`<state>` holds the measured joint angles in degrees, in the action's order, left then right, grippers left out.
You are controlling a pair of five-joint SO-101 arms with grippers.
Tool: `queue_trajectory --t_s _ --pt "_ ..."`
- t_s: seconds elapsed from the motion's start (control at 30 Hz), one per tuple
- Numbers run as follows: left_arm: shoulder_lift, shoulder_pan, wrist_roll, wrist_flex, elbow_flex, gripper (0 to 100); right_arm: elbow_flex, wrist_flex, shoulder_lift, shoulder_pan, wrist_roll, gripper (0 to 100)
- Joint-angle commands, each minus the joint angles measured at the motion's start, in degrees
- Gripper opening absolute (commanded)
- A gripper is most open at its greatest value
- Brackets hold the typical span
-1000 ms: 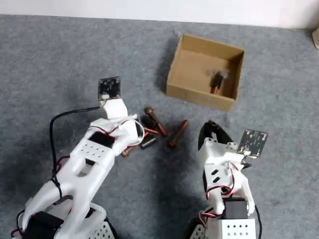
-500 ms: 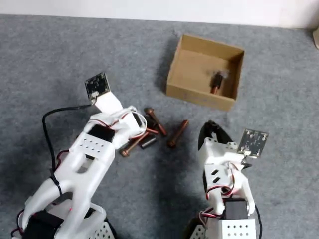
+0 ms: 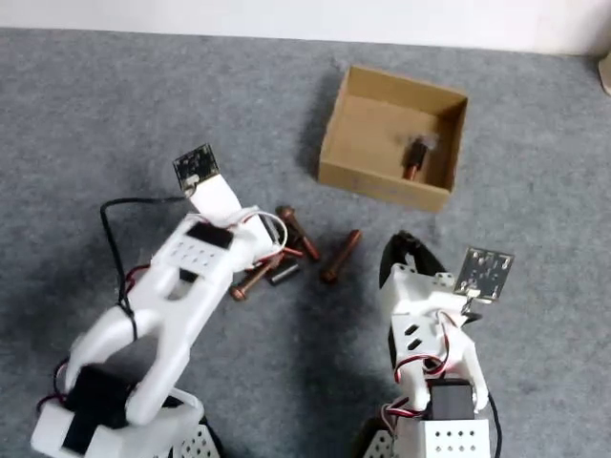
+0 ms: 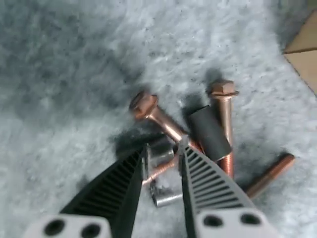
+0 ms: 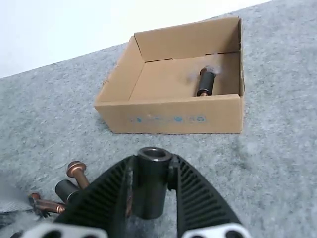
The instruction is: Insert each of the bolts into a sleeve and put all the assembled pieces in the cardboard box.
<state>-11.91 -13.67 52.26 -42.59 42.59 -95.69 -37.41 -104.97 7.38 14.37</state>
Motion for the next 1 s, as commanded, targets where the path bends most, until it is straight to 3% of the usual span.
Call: queue_trajectory --t_s 0.0,0.97 --pt "1.1 -1.0 0.9 -5.0 -6.0 12 -5.5 2.0 -0.3 -0.5 -0.6 0.4" --pt "24.2 2.3 3.0 -5.2 -19.2 12 -5.6 2.0 -0.3 -0.4 -0.6 0.4"
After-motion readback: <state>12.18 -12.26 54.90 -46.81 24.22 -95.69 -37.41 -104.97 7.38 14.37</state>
